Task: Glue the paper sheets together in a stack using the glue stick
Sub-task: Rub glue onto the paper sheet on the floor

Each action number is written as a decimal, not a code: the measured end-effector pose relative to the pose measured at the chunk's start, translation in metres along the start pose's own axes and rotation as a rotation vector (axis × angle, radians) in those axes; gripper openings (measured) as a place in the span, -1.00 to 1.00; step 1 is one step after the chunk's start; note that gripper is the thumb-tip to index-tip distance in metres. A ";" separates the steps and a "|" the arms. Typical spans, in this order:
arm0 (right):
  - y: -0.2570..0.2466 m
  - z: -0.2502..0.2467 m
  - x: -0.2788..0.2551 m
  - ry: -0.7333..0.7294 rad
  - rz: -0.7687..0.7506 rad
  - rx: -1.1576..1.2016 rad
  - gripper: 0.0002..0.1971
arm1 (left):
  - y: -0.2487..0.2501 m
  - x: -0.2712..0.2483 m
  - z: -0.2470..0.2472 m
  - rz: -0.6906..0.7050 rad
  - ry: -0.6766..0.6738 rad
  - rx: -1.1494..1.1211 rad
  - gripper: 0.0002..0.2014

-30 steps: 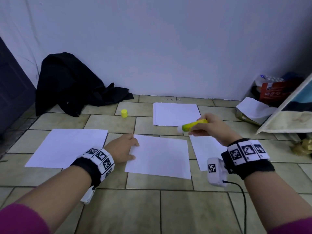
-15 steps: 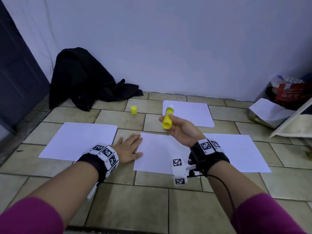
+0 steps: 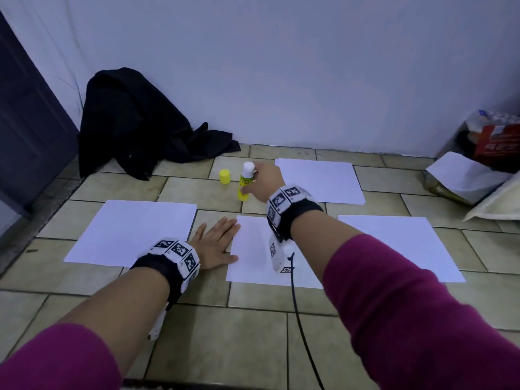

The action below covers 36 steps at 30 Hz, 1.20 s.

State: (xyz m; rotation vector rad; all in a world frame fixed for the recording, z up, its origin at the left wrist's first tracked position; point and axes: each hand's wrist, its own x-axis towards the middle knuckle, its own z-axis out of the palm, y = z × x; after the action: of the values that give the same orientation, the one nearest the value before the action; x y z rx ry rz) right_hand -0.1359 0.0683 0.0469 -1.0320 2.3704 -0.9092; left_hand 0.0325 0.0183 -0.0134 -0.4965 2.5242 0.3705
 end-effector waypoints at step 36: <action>0.154 -0.103 -0.108 -0.359 0.467 -0.789 0.46 | -0.002 -0.001 0.000 0.019 -0.029 -0.022 -0.02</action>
State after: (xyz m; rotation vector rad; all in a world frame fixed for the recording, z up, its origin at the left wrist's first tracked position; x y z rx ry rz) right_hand -0.2021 0.2706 0.0231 -0.7241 2.4948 0.3875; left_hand 0.0342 0.0166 -0.0133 -0.4722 2.5005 0.4109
